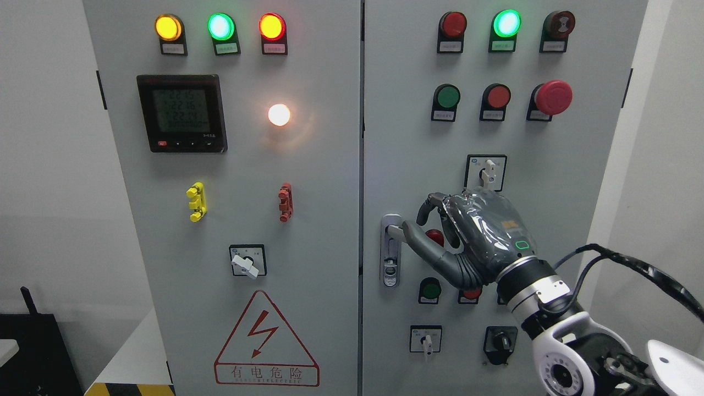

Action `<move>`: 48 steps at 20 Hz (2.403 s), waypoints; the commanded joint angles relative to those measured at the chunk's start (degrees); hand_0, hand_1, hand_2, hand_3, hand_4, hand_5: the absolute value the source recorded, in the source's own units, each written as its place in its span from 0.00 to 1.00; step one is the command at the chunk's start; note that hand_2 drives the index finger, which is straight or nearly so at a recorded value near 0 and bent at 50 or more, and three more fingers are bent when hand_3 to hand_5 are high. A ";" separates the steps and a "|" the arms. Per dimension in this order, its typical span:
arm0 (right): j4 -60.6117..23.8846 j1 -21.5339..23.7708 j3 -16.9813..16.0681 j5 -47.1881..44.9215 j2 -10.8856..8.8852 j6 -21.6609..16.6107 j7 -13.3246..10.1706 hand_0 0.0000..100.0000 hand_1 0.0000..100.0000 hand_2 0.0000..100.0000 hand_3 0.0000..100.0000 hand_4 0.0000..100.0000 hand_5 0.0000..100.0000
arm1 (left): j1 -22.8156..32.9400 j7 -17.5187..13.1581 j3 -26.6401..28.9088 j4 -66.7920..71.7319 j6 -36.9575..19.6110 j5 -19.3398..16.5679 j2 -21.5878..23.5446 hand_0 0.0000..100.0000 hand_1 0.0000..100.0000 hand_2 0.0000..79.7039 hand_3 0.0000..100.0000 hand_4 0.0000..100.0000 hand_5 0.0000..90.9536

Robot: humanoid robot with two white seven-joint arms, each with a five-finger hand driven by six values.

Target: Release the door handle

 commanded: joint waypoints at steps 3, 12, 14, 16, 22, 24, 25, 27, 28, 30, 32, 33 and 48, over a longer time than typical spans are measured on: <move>0.71 0.16 0.24 0.01 0.46 0.11 -0.36 0.45 0.00 0.47 1.00 1.00 1.00 | -0.18 -0.01 0.09 0.53 0.01 0.00 0.00 0.12 0.39 0.00 0.00 0.00 0.00; 0.71 0.78 0.32 -0.08 0.46 0.11 -0.36 0.45 0.00 0.48 1.00 1.00 1.00 | -0.18 -0.01 0.09 0.53 0.01 0.00 0.00 0.12 0.39 0.00 0.00 0.00 0.00; 0.71 0.78 0.24 -0.08 0.46 0.11 -0.36 0.45 0.00 0.48 1.00 1.00 1.00 | -0.18 -0.01 0.09 0.53 0.01 0.00 0.00 0.12 0.39 0.00 0.00 0.00 0.00; 0.80 0.69 0.32 -0.08 0.46 0.11 -0.36 0.45 0.00 0.48 1.00 1.00 1.00 | -0.18 -0.01 0.09 0.53 0.01 0.00 0.00 0.12 0.39 0.00 0.00 0.00 0.00; 0.89 0.78 0.24 -0.08 0.46 0.11 -0.36 0.45 0.00 0.48 1.00 1.00 1.00 | -0.18 -0.01 0.09 0.53 0.01 0.00 0.00 0.12 0.39 0.00 0.00 0.00 0.00; 0.89 0.78 0.32 -0.08 0.46 0.11 -0.36 0.45 0.00 0.48 1.00 1.00 1.00 | -0.18 -0.01 0.09 0.53 0.01 0.00 0.00 0.12 0.39 0.00 0.00 0.00 0.00; 0.98 0.78 0.32 -0.08 0.46 0.11 -0.36 0.45 0.00 0.48 1.00 1.00 1.00 | -0.18 -0.01 0.09 0.53 0.01 0.00 0.00 0.12 0.39 0.00 0.00 0.00 0.00; 1.06 0.78 0.24 -0.08 0.46 0.11 -0.36 0.45 0.00 0.48 1.00 1.00 1.00 | -0.18 -0.01 0.09 0.53 0.01 0.00 0.00 0.12 0.39 0.00 0.00 0.00 0.00; 1.06 0.78 0.24 -0.08 0.46 0.11 -0.36 0.45 0.00 0.48 1.00 1.00 1.00 | -0.18 -0.01 0.09 0.53 0.01 0.00 0.00 0.12 0.39 0.00 0.00 0.00 0.00; 1.15 0.78 0.24 -0.08 0.46 0.11 -0.36 0.45 0.00 0.48 1.00 1.00 1.00 | -0.18 -0.01 0.09 0.53 0.01 0.00 0.00 0.12 0.39 0.00 0.00 0.00 0.00; 1.15 0.86 0.24 -0.08 0.46 0.11 -0.36 0.45 0.00 0.48 1.00 1.00 1.00 | -0.18 -0.01 0.09 0.53 0.01 0.00 0.00 0.12 0.39 0.00 0.00 0.00 0.00; 1.15 1.04 0.24 -0.08 0.46 0.11 -0.36 0.45 0.00 0.48 1.00 1.00 1.00 | -0.18 -0.01 0.09 0.53 0.01 0.00 0.00 0.12 0.39 0.00 0.00 0.00 0.00; 1.06 1.57 0.24 -0.08 0.46 0.11 -0.36 0.45 0.00 0.48 1.00 1.00 1.00 | -0.18 -0.01 0.09 0.53 0.01 0.00 0.00 0.12 0.39 0.00 0.00 0.00 0.00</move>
